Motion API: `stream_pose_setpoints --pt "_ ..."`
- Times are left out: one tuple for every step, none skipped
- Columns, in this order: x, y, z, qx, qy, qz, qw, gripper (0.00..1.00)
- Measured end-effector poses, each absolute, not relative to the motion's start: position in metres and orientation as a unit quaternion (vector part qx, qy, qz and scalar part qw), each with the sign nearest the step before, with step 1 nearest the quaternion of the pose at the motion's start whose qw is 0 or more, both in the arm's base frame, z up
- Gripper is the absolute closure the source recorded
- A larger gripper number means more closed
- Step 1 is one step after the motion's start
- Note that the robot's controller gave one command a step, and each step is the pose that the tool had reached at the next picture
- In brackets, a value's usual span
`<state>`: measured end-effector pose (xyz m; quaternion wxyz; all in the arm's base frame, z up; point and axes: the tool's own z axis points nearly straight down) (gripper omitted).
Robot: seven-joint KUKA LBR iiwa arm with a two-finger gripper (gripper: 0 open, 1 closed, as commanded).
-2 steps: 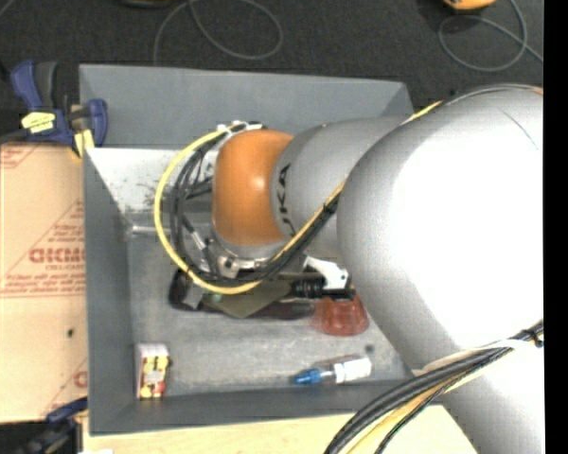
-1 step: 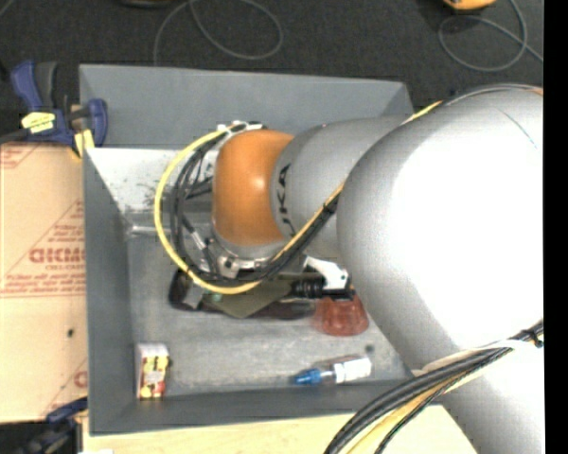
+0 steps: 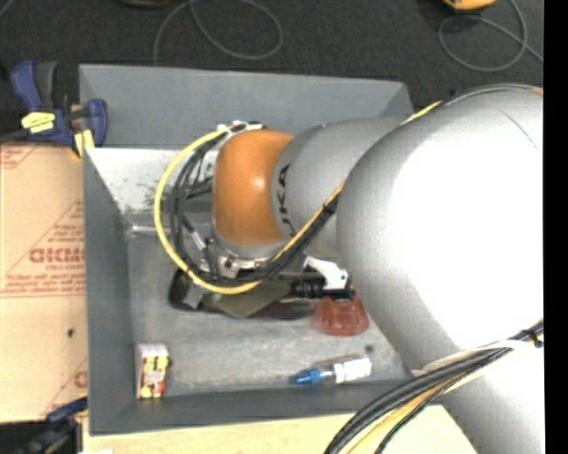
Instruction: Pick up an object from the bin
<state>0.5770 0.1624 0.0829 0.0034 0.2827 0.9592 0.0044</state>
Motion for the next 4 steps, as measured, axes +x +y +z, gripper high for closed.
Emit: stream_pose_setpoints --pt "0.577 0.1624 0.0829 0.283 0.959 0.004 0.003 1.0" --pt "0.577 0.1624 0.0829 0.283 0.959 0.004 0.003 1.0" --pt "0.577 0.1624 0.0829 0.283 0.959 0.004 0.003 1.0" --pt "0.577 0.1624 0.0829 0.283 0.959 0.004 0.003 1.0"
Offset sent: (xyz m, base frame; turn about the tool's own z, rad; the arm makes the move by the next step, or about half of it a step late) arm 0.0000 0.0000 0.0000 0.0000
